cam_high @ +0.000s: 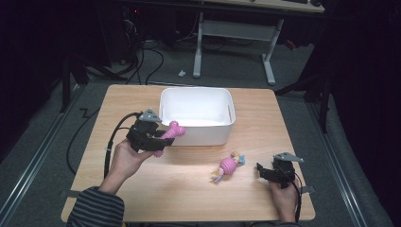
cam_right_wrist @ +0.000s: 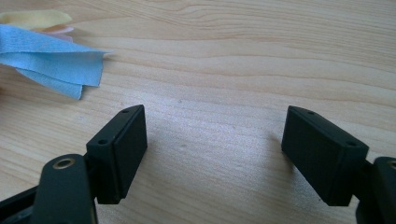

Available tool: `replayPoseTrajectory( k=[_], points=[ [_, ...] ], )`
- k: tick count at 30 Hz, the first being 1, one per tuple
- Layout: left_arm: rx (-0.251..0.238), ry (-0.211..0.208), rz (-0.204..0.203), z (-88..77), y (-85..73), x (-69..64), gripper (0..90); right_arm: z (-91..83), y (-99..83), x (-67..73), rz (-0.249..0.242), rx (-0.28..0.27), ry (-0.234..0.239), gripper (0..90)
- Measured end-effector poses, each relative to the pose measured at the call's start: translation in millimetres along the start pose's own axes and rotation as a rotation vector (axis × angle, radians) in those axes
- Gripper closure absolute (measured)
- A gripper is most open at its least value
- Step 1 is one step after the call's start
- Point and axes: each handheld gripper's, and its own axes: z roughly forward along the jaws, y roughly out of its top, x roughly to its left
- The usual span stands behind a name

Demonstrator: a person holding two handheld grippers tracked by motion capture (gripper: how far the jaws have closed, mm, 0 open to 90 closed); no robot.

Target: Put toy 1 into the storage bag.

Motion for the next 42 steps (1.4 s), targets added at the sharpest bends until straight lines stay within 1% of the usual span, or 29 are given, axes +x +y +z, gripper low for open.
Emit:
replayPoseTrajectory(
  k=[1, 2, 3, 4, 7, 10, 15, 18, 19, 26, 27, 28, 31, 32, 33, 36, 38, 42],
  points=[
    [0.000, 0.000, 0.000, 0.0, 0.0, 0.0, 58.7, 0.0, 0.0, 0.0, 0.000, 0.000, 0.000, 22.5],
    [-0.004, -0.001, 0.006, -1.9, 5.1, 2.6, 58.7, 0.0, 0.0, 0.0, 0.001, 0.000, 0.000, 22.5],
    [-0.004, -0.001, 0.006, -1.9, 5.1, 2.6, 58.7, 0.0, 0.0, 0.0, 0.001, 0.000, 0.000, 22.5],
    [-0.011, -0.004, 0.001, -2.1, 9.9, 5.3, 58.7, 0.0, 0.0, -0.1, 0.000, 0.000, 0.000, 22.5],
    [-0.014, -0.012, -0.006, -1.8, 14.7, 8.6, 58.7, 0.0, 0.0, 0.0, 0.000, 0.000, 0.000, 22.5],
    [-0.012, 0.003, 0.000, -0.5, 23.5, 12.7, 58.7, -0.1, -0.1, 0.0, 0.000, 0.000, 0.000, 22.5],
    [-0.010, 0.006, -0.001, 1.6, 31.3, 17.4, 58.7, -0.1, -0.1, 0.1, 0.002, 0.001, 0.000, 22.5],
    [0.001, 0.018, 0.004, 4.0, 39.5, 21.8, 58.7, -0.2, -0.1, 0.1, 0.003, 0.001, 0.000, 22.6],
    [0.001, 0.018, 0.004, 4.0, 39.5, 21.8, 58.7, -0.2, -0.1, 0.1, 0.003, 0.001, 0.000, 22.6],
    [0.015, 0.041, 0.016, 13.8, 53.8, 32.1, 58.7, -0.1, -0.1, -0.1, 0.000, 0.000, 0.000, 22.6],
    [0.015, 0.041, 0.016, 13.8, 53.8, 32.1, 58.7, -0.1, -0.1, -0.1, 0.000, 0.000, 0.000, 22.6],
    [0.009, 0.050, 0.017, 15.4, 57.2, 33.9, 58.7, -0.2, -0.1, 0.0, 0.001, 0.001, 0.000, 22.5],
    [0.011, 0.051, 0.020, 17.6, 60.7, 35.1, 58.7, -0.2, -0.1, 0.0, 0.001, 0.001, 0.000, 22.5],
    [0.010, 0.063, 0.026, 19.2, 64.4, 36.4, 58.7, -0.2, -0.1, 0.0, 0.001, 0.001, 0.000, 22.6],
    [0.010, 0.063, 0.026, 19.2, 64.4, 36.4, 58.7, -0.2, -0.1, 0.0, 0.001, 0.001, 0.000, 22.6],
    [0.010, 0.060, 0.024, 24.7, 70.8, 40.4, 58.7, -0.2, -0.1, 0.0, 0.001, 0.001, 0.000, 22.5],
    [0.013, 0.071, 0.026, 28.0, 73.3, 41.6, 58.7, -0.2, -0.1, 0.0, 0.001, 0.000, 0.000, 22.5],
    [0.022, 0.070, 0.028, 33.8, 76.2, 42.9, 58.6, -0.2, -0.1, 0.0, 0.001, 0.001, 0.000, 22.6]
  ],
)
